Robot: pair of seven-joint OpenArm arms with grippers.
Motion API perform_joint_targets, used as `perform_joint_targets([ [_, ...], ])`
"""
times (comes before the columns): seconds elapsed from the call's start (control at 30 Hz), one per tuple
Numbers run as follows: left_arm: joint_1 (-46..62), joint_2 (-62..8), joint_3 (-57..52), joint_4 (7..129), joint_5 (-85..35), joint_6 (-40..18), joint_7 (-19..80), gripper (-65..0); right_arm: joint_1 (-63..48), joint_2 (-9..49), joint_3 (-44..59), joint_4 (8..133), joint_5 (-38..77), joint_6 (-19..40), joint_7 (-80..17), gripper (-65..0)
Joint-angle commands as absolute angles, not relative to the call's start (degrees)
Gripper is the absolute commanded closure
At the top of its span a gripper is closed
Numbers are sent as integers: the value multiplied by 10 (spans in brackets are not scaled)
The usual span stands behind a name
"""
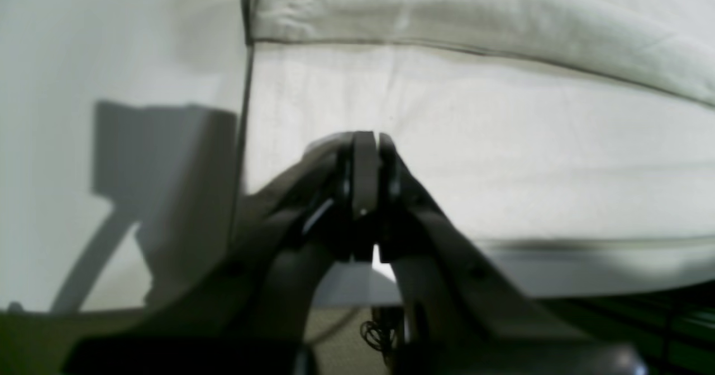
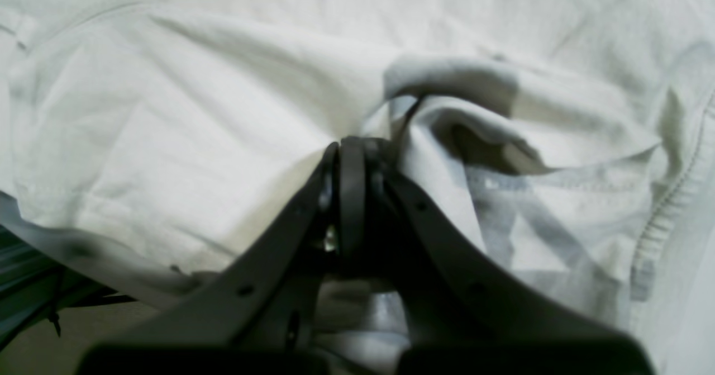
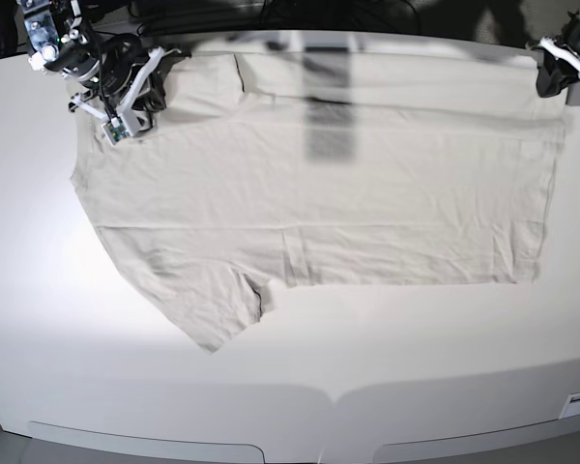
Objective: Fold the T-shirt properly
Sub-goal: 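Regrasp the folded edge with both grippers and drag it toward the robot, then release the shirt and move the right gripper toward the hem corner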
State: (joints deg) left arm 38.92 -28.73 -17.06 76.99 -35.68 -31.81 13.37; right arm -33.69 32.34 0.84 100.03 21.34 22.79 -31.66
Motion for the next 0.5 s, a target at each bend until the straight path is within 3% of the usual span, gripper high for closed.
perform_joint_targets([
  [0.0, 424, -281, -160, 748, -270, -286, 288, 0, -343, 332, 13, 1000, 199, 221, -338, 0],
  [0.47, 438, -267, -185, 793, -238, -261, 273, 0, -334, 330, 13, 1006, 198, 221, -306, 0],
])
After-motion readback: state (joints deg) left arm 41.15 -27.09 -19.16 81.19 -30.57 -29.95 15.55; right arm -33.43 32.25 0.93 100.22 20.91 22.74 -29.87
